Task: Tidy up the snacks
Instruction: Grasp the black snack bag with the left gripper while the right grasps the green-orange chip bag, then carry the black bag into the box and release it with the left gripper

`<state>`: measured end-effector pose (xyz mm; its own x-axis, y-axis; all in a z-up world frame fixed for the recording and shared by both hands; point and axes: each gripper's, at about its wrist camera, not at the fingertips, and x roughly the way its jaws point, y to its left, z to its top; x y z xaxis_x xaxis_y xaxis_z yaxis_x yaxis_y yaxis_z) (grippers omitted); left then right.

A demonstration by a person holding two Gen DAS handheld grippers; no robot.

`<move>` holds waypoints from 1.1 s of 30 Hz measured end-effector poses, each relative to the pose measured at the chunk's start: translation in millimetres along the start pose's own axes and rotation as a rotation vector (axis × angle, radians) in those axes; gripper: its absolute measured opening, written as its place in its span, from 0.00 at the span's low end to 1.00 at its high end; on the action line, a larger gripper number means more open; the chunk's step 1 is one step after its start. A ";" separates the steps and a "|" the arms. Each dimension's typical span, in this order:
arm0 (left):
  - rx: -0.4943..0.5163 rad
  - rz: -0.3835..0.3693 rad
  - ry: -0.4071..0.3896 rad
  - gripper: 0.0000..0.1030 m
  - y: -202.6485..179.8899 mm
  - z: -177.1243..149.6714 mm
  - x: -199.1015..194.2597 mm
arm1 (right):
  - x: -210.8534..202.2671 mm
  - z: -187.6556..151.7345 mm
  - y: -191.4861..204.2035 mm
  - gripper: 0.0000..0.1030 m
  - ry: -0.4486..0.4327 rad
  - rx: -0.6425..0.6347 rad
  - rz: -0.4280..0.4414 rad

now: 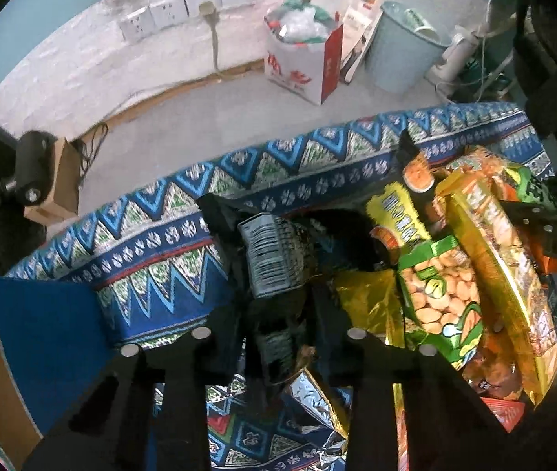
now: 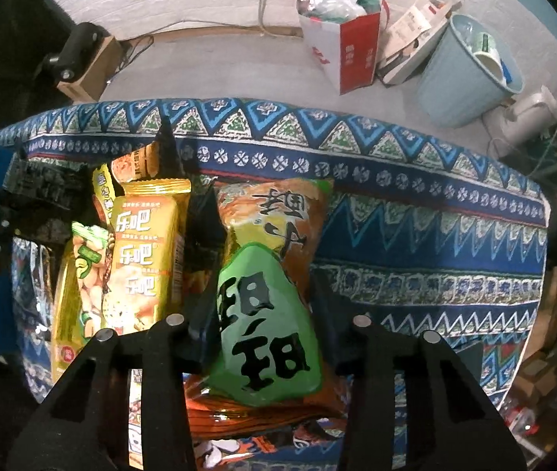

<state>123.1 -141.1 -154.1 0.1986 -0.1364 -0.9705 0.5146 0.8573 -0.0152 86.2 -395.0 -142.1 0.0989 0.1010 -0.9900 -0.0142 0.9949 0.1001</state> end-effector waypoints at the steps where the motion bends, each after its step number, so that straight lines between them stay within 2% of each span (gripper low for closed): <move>1: 0.007 0.009 -0.014 0.27 -0.7 -0.3 -3.3 | -4.5 -2.6 0.4 0.38 -0.013 0.000 -0.007; 11: 0.031 0.069 -0.127 0.26 -2.1 -8.8 -34.4 | -39.1 -8.5 8.4 0.37 -0.125 -0.015 -0.044; 19: 0.049 0.158 -0.231 0.26 -4.2 -23.2 -70.8 | -67.7 -15.7 22.7 0.36 -0.211 -0.041 -0.066; 23: 0.059 0.215 -0.253 0.26 -2.3 -34.5 -86.2 | -82.9 -20.7 30.8 0.36 -0.254 -0.051 -0.058; 33: 0.042 0.266 -0.306 0.26 9.0 -65.1 -124.5 | -126.5 -30.9 65.7 0.36 -0.364 -0.100 -0.008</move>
<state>48.7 -84.1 -49.0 0.5654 -0.0592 -0.8227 0.4436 0.8627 0.2428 42.1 -342.5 -13.3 0.4467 0.1056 -0.8884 -0.1073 0.9922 0.0640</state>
